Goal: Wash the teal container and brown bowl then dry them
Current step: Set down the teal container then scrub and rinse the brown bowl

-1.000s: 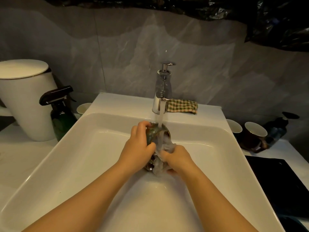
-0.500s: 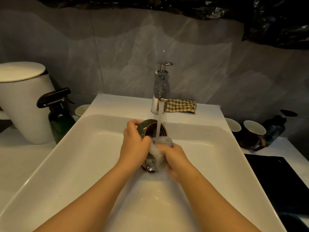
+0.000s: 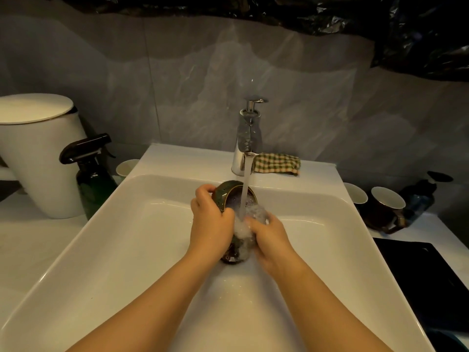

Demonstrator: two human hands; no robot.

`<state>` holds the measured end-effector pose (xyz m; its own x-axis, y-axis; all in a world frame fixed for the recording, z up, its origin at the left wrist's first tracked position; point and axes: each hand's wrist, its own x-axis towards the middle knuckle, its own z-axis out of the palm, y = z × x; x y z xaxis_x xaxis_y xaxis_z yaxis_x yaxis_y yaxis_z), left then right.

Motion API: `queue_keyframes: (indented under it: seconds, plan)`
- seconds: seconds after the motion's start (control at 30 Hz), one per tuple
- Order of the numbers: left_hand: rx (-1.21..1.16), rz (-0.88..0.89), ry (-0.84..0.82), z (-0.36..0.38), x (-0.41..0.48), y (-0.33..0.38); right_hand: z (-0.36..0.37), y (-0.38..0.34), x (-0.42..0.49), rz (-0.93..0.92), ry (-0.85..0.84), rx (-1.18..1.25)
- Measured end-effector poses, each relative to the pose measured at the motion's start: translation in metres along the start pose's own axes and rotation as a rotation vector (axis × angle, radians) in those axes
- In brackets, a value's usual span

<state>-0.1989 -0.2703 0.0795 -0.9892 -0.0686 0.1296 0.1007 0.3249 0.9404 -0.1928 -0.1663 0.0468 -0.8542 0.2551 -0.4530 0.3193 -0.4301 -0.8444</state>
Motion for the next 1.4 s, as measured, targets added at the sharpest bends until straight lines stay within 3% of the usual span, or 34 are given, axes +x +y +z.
queue_keyframes:
  seconds: [0.1,0.2,0.3,0.37,0.47,0.53,0.6,0.7,0.77,0.87,0.9,0.97,1.0,1.1,1.27,1.3,1.4]
  plan:
    - [0.066,0.001,0.017,-0.001,-0.004,0.003,0.002,0.001,-0.01,0.213,-0.09,0.036]
    - [0.229,0.058,-0.098,-0.002,-0.007,0.003,-0.001,0.007,0.0,0.107,0.003,-0.184]
    - [0.446,0.105,-0.242,0.0,-0.006,0.004,-0.007,0.009,0.004,-0.213,0.191,-0.672]
    - [0.469,0.058,-0.324,0.001,-0.004,0.002,-0.014,0.007,0.003,-0.489,0.24,-0.967]
    - [0.358,-0.064,-0.476,-0.003,-0.001,-0.003,-0.011,-0.001,-0.008,-0.966,0.014,-1.17]
    - [0.305,-0.102,-0.507,-0.006,0.0,-0.005,-0.007,0.001,-0.007,-1.133,-0.116,-1.214]
    - [0.309,-0.082,-0.433,-0.007,0.0,-0.005,-0.004,-0.004,-0.01,-1.005,-0.085,-1.164]
    - [0.259,-0.042,-0.262,-0.002,-0.002,-0.003,-0.008,-0.002,-0.006,-0.668,0.144,-0.938]
    - [0.232,-0.003,-0.154,0.001,-0.004,-0.001,-0.004,0.001,-0.005,-0.375,0.2,-0.759]
    - [0.257,0.048,-0.039,0.0,-0.006,0.002,0.007,0.005,-0.015,0.191,-0.03,-0.175]
    - [0.273,0.062,-0.031,-0.001,-0.005,0.002,0.011,0.006,-0.02,0.296,-0.087,-0.006]
    - [0.32,0.073,-0.068,-0.004,-0.002,0.002,0.012,0.012,-0.019,0.29,-0.09,0.036]
    - [0.358,0.076,-0.107,-0.006,-0.001,0.002,0.011,0.013,-0.016,0.211,-0.038,-0.105]
    - [0.469,0.075,-0.262,-0.005,-0.001,0.0,0.002,0.013,-0.007,-0.236,0.23,-0.691]
    - [0.395,0.018,-0.416,0.003,-0.006,-0.001,-0.005,0.007,-0.014,-0.974,0.057,-1.082]
    - [0.383,0.019,-0.398,0.003,-0.005,-0.002,-0.005,0.007,-0.012,-0.993,0.054,-1.112]
    - [0.343,0.016,-0.282,0.0,-0.003,-0.003,-0.007,0.002,-0.01,-0.7,0.167,-0.941]
